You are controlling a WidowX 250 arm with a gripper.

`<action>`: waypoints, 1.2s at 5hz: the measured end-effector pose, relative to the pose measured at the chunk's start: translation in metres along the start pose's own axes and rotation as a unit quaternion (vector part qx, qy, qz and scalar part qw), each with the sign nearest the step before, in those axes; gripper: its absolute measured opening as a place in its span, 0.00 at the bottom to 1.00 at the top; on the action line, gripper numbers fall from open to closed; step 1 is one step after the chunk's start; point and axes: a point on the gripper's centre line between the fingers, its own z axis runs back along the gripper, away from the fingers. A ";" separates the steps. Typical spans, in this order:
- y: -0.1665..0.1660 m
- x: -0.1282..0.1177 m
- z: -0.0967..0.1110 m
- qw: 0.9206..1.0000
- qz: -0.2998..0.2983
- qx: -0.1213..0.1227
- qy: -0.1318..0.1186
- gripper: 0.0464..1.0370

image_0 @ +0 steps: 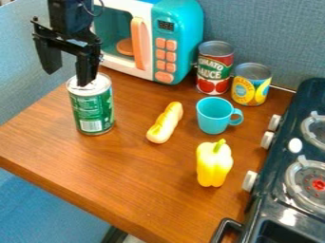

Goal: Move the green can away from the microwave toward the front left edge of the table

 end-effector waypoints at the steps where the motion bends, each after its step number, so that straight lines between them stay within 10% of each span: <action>1: -0.002 -0.001 -0.010 1.000 0.000 -0.006 0.017 0.97; 3: -0.013 0.048 -0.010 0.997 -0.034 -0.060 -0.035 0.97; 6: 0.006 0.099 -0.033 0.997 -0.031 -0.059 -0.043 0.97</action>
